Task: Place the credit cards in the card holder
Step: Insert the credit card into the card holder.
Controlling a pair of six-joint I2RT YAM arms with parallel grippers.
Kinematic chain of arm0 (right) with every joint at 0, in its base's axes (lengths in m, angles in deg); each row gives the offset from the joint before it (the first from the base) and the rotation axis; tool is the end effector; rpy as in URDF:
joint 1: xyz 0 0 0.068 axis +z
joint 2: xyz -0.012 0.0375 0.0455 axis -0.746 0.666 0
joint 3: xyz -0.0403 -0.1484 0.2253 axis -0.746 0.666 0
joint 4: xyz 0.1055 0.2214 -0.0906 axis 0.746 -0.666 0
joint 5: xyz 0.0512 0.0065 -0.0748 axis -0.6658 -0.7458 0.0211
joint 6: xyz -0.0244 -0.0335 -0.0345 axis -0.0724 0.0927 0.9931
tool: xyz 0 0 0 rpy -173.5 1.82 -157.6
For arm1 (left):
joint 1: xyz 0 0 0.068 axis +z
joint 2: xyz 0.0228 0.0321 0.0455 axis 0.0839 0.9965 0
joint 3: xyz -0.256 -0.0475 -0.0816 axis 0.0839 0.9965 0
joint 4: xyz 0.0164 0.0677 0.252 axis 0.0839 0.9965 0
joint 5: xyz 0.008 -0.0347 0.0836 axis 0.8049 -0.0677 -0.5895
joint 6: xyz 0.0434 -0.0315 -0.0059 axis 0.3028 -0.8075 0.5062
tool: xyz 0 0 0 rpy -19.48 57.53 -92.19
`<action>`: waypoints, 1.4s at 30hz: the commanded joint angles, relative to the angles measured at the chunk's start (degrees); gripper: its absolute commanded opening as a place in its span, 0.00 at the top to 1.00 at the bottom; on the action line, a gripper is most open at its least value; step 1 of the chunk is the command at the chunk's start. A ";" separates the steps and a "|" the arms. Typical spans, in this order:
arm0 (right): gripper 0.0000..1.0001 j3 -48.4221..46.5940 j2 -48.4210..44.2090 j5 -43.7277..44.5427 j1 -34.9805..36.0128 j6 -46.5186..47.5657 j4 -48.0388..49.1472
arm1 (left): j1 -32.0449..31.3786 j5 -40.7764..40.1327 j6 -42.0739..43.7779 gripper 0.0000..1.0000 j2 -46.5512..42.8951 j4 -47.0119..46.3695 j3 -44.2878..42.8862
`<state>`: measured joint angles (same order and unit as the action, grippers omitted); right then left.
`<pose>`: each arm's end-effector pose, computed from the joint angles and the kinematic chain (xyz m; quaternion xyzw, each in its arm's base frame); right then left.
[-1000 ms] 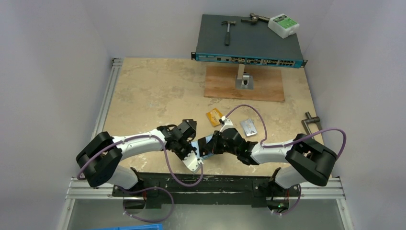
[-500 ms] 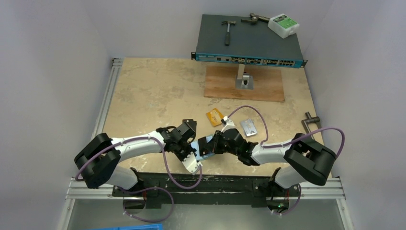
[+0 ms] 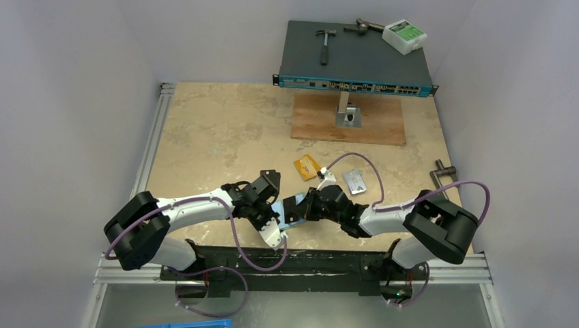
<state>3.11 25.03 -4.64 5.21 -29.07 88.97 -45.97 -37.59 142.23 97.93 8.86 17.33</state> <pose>0.1499 0.2002 0.1295 0.0210 0.8673 0.3947 0.3026 0.1414 -0.1865 0.1541 0.9089 0.3623 -0.0641 0.1963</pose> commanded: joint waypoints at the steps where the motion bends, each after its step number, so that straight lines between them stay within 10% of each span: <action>1: 1.00 0.81 -0.15 -0.15 -0.23 1.06 -4.22 | -0.19 -0.59 0.38 0.90 1.75 0.56 2.42; 42: 1.00 -4.75 3.29 -4.55 -0.23 5.52 -18.45 | -1.84 -0.51 -2.68 0.92 -0.38 0.50 3.67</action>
<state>-2.71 26.10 -9.08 4.47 -26.40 77.11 -47.39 -39.12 140.85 96.51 7.24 18.95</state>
